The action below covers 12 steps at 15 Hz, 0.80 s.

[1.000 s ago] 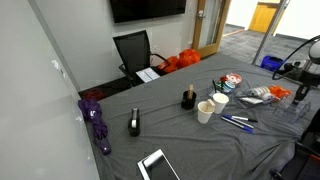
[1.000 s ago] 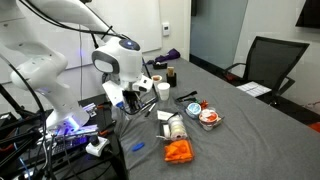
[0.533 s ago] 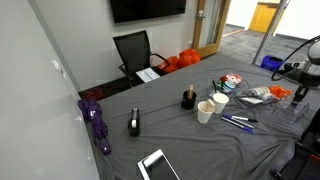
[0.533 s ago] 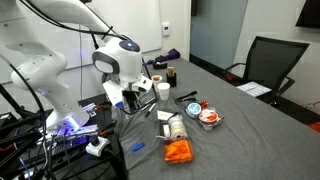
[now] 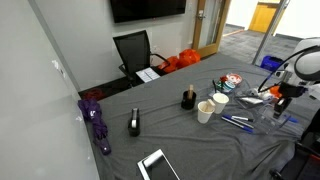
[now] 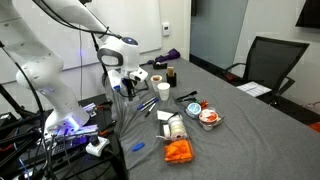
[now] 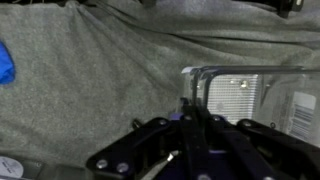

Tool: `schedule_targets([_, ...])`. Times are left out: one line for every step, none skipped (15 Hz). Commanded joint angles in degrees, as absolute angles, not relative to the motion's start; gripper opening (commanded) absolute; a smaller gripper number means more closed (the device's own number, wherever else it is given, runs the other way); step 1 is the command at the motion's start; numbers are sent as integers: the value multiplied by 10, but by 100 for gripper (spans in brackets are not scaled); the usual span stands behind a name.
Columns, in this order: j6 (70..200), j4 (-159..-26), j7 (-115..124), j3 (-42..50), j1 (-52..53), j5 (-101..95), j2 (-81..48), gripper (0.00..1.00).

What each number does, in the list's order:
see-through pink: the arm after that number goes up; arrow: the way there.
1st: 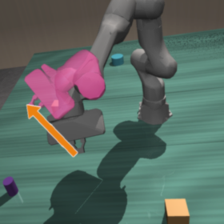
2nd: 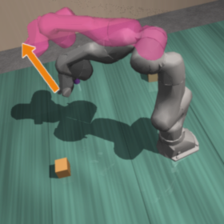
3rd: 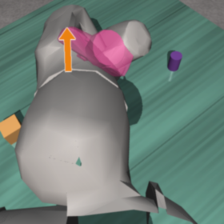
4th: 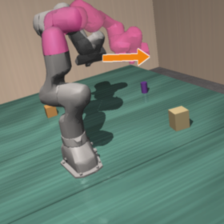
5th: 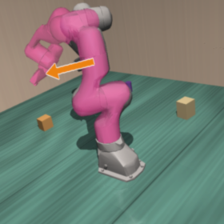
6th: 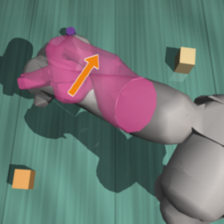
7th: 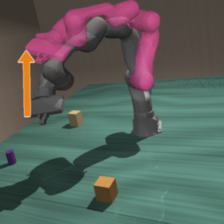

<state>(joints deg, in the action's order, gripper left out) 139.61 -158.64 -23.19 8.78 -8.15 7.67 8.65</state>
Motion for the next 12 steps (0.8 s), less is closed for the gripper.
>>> schedule_targets([1446, -1593, -106, 31, -27, 71, 86, 2])
schedule_targets([1458, -1596, -73, 16, -12, 74, 83, 2])
schedule_targets([1465, -1595, -41, 3, -2, 69, 79, 2])
schedule_targets([1475, -1593, -13, -8, 9, 70, 74, 2])
schedule_targets([1484, -1593, 11, -18, 17, 71, 69, 2])
schedule_targets([1490, -1593, 33, -25, 21, 66, 66, 2])
schedule_targets([1495, -1593, 52, -31, 25, 64, 63, 2])
schedule_targets([1495, -1593, 64, -35, 29, 64, 62, 2])
schedule_targets([1497, -1593, 70, -38, 33, 68, 59, 2])
schedule_targets([1495, -1593, 80, -40, 34, 63, 56, 2])
schedule_targets([1491, -1593, 88, -42, 34, 56, 53, 2])
schedule_targets([1487, -1593, 91, -43, 35, 53, 51, 2])
